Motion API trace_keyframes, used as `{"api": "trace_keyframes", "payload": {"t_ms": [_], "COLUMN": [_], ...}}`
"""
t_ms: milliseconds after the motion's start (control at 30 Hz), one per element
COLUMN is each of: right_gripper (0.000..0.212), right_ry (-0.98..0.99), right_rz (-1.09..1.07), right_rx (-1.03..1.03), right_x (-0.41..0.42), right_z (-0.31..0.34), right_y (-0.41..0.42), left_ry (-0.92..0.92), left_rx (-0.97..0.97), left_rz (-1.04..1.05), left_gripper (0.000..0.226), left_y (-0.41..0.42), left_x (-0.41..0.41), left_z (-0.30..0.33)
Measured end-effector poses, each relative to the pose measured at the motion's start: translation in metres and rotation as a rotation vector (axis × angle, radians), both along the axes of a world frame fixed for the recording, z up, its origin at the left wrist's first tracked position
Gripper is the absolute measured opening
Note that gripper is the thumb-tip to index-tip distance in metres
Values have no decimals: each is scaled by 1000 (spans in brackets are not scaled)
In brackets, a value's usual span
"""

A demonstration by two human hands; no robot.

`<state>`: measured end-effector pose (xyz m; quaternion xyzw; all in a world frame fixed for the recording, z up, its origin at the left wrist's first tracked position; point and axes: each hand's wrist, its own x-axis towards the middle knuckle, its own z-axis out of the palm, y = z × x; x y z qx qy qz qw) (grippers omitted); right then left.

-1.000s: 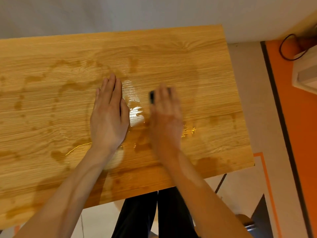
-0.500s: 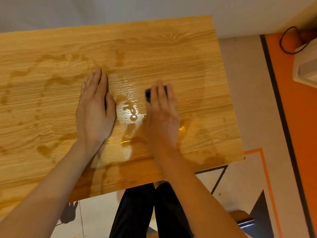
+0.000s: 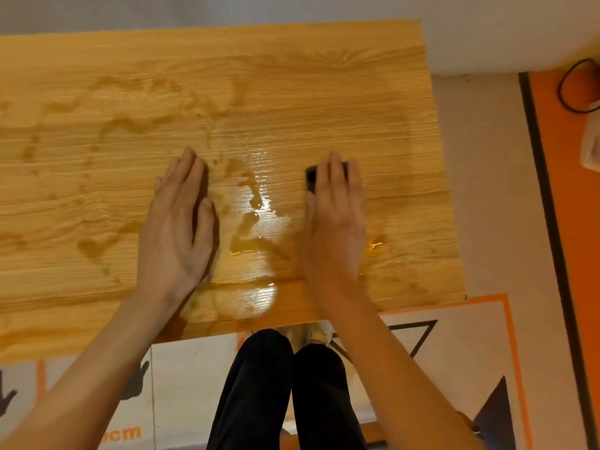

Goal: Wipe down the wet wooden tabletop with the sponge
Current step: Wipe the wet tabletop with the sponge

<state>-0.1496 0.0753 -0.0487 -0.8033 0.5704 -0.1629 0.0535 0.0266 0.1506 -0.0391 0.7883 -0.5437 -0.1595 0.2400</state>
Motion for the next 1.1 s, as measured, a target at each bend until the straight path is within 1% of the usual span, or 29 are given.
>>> {"api": "trace_keyframes", "payload": {"t_ms": [67,100,133,167,200,267,333,367,400,433,500,533,600,667,700,800,833,900,1000,1033,1100], "right_gripper": [72,73,72,65,55,45,46,48,50,51,50,49,47,48,52,75,79,77,52,48,48], "right_ry": [78,107,158,221,230,172,58,7,-18,19,29,-12,-36,-17,33,72,84,71,40,27,12], "right_rz": [179,250,293,300,272,66,-177,-246,-257,-192,58,108,117,165,247,438,468,493,379,337,304], "right_rx": [105,104,93,87,60,42,87,77,74,79,40,44,80,113,127,171,200,163,79,65,62], "right_x": [26,23,12,-8,-33,-94,-130,-127,-113,-89,-35,-9,22,20,9,-37,-47,-42,8,21,24], "right_z": [-3,-4,-1,2,1,1,9,12,11,12,4,1,-1,-1,0,4,5,1,1,0,-3], "right_y": [22,21,15,6,-5,-27,-32,-31,-25,-16,-3,-3,-9,0,14,70,80,66,11,-1,6], "left_ry": [-14,-21,-29,-38,-48,-63,-74,-80,-84,-88,-95,-98,-98,-96,-95,-98,-102,-109,-123,-130,-133], "left_rx": [9,6,-1,-9,-16,-19,-22,-26,-30,-33,-36,-34,-28,-29,-31,-33,-35,-37,-47,-54,-65], "left_rz": [10,16,22,27,32,42,49,50,51,52,56,56,58,59,63,76,80,83,70,67,62], "left_gripper": [53,53,53,53,53,53,53,53,53,53,53,53,53,53,52,53,53,53,52,52,52], "left_y": [17,21,24,24,24,22,22,22,22,22,22,22,21,22,23,21,21,20,20,21,22], "left_x": [-10,-13,-16,-18,-19,-18,-18,-18,-19,-19,-18,-18,-18,-18,-19,-20,-20,-19,-18,-18,-18], "left_z": [-3,-6,-8,-10,-12,-13,-14,-14,-14,-14,-15,-15,-15,-16,-16,-16,-16,-16,-16,-17,-19]}}
